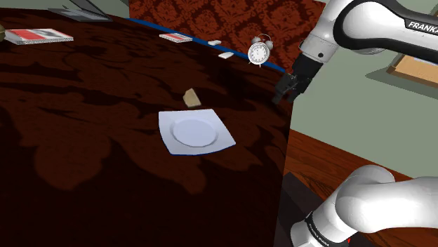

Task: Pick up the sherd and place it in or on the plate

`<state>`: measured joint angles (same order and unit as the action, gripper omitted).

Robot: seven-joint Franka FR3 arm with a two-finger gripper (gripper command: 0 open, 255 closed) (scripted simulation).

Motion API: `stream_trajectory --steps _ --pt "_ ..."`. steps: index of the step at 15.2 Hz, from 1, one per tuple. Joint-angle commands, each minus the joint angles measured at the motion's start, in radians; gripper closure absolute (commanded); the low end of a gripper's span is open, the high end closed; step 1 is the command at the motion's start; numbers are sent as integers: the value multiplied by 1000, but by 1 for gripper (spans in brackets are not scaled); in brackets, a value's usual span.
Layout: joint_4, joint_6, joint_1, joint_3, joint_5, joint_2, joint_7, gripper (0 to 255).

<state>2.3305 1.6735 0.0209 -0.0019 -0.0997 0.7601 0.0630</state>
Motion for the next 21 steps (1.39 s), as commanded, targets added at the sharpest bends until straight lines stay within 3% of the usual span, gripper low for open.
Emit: stream_trajectory --steps 1,7,12,16,21 --pt "0 0 0 0 0 0 0 0" --pt "-96 92 5 160 17 -161 168 0" --pt "-218 140 -7 288 80 -326 321 0" --pt "-345 151 -19 386 171 -481 457 0" --pt "-547 112 -10 492 338 -710 638 0"
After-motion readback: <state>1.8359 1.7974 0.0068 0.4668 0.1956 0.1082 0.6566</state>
